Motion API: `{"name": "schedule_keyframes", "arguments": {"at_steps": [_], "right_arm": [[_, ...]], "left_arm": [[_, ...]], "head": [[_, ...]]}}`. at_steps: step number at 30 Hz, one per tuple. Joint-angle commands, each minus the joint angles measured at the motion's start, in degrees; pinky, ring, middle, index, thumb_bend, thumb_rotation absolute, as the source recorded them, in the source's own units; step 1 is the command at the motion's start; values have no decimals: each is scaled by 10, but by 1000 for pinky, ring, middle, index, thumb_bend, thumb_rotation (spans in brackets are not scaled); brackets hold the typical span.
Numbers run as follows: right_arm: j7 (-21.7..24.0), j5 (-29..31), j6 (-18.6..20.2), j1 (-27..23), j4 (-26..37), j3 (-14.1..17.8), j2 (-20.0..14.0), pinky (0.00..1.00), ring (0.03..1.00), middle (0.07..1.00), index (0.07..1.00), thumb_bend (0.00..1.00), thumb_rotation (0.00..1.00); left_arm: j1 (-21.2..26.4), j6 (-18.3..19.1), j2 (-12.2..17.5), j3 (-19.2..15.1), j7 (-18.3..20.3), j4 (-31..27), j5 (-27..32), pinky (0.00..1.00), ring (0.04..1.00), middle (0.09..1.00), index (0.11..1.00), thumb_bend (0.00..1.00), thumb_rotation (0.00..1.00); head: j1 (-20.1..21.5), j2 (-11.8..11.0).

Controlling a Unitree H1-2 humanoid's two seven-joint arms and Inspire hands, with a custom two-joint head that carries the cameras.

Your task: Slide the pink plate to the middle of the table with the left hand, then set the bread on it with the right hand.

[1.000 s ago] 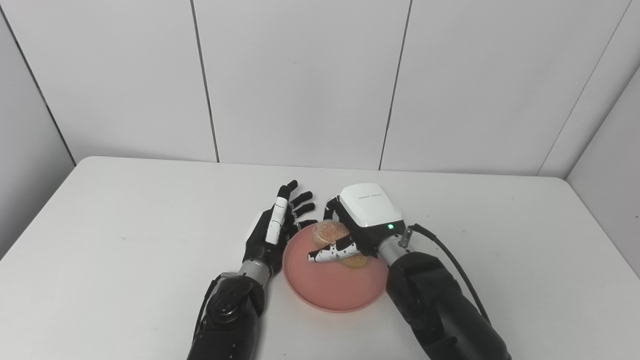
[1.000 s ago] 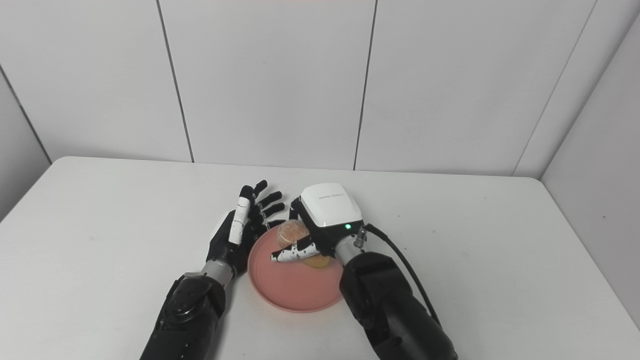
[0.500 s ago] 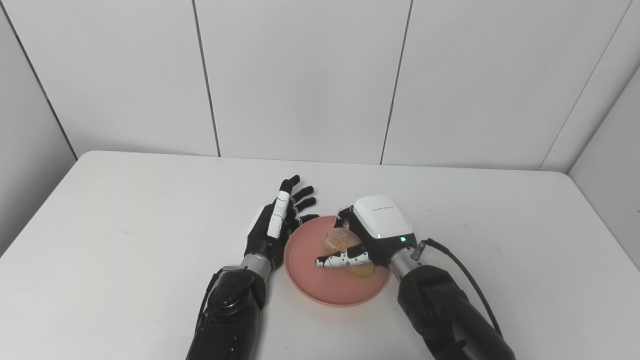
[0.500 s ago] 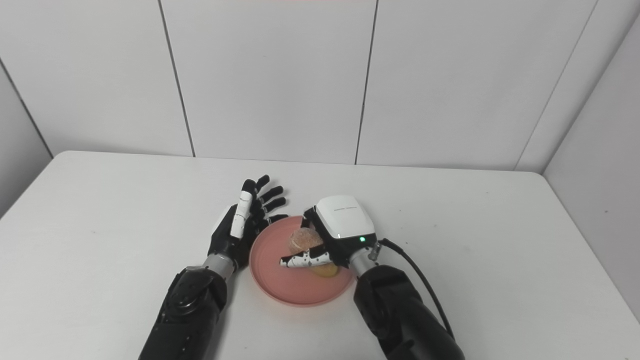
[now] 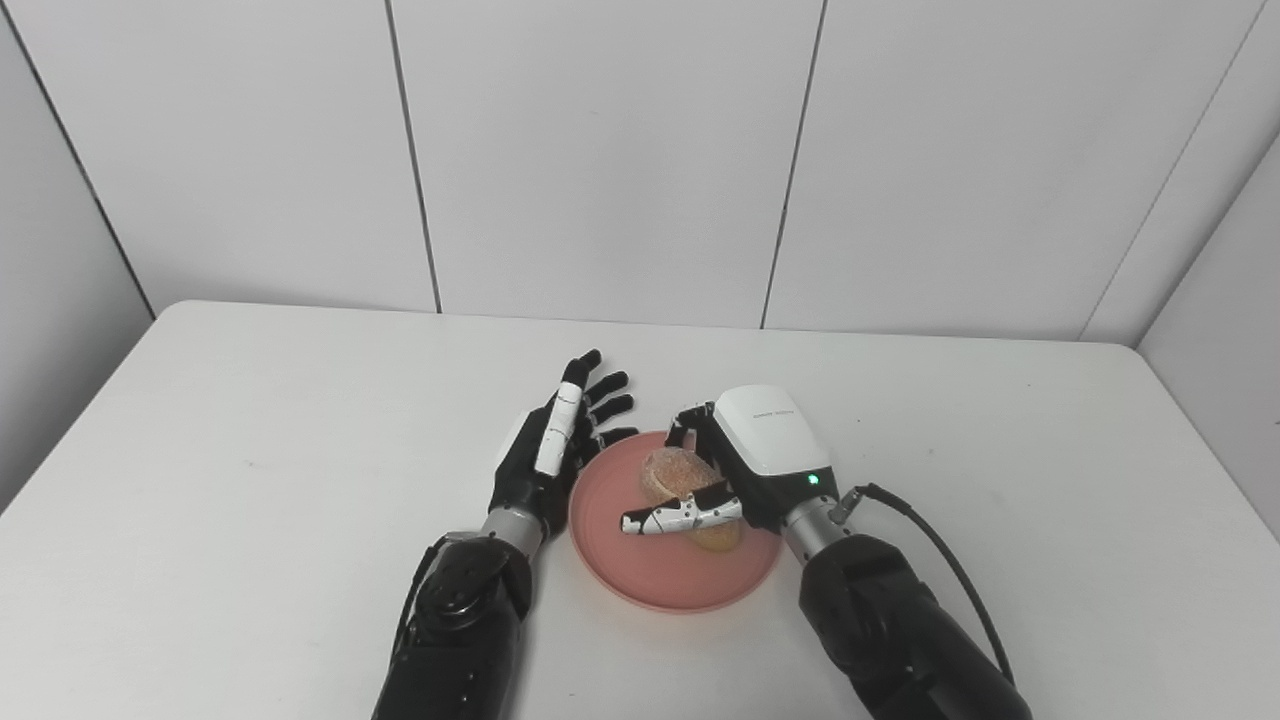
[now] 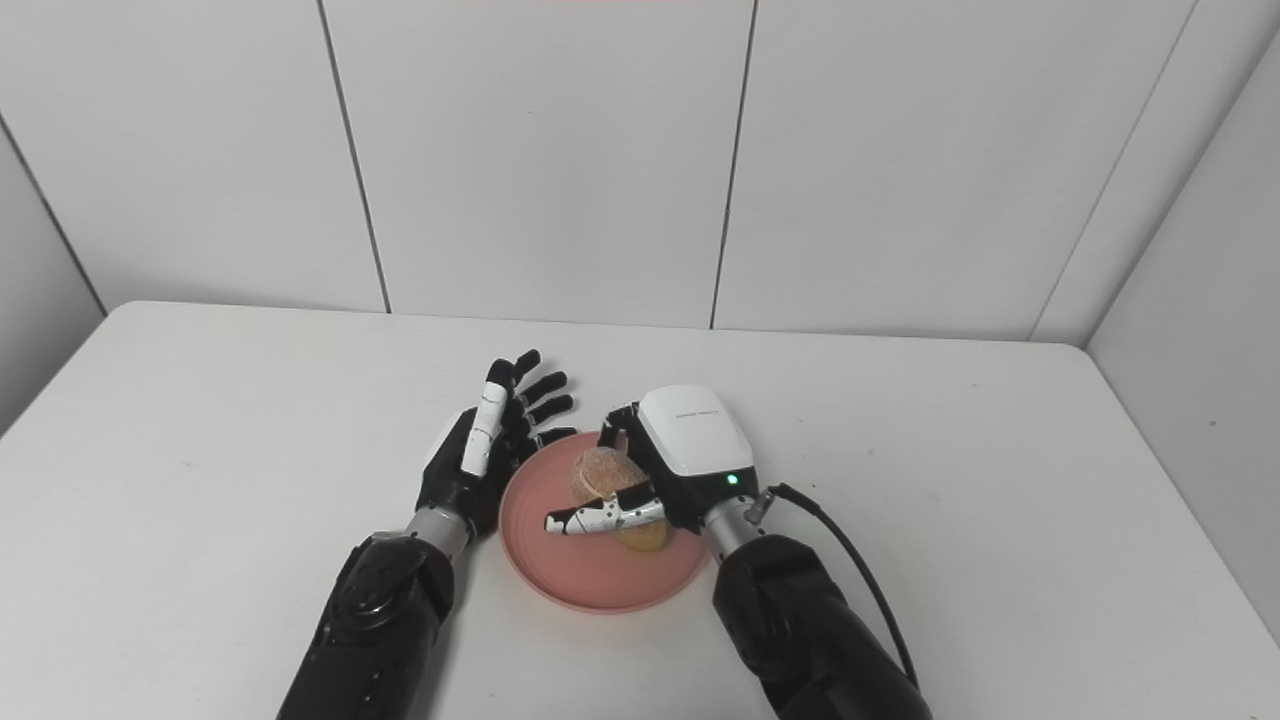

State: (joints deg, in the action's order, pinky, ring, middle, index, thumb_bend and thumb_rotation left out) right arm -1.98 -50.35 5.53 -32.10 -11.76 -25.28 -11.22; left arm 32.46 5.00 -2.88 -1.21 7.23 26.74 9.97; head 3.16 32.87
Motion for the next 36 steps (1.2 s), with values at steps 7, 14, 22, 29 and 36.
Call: {"name": "schedule_keyframes", "arguments": {"at_steps": [7,14,22,29,36], "right_arm": [[6,5,-20,-13,33,4,-15,402,528,621,691,1000,914],[18,-2,-12,-12,41,1,-20,438,584,688,720,1000,879],[18,-7,-15,-10,50,2,-20,439,577,683,712,1000,880],[0,4,-23,-5,59,14,-16,459,579,678,708,1000,885],[-55,37,-39,15,71,49,0,528,642,711,727,1000,907]], "left_arm": [[-1,2,-8,5,-7,1,-9,670,842,869,928,1000,902],[-2,1,-9,6,-9,1,-8,666,831,855,910,1000,898],[-3,1,-10,5,-10,0,-9,628,823,854,912,1000,896],[-3,5,-8,4,-6,2,-5,698,833,864,925,1000,901],[-1,6,-8,-2,5,6,8,768,866,869,940,1000,895]], "head": [[0,1],[1,1],[5,2],[7,1],[8,0]]}}
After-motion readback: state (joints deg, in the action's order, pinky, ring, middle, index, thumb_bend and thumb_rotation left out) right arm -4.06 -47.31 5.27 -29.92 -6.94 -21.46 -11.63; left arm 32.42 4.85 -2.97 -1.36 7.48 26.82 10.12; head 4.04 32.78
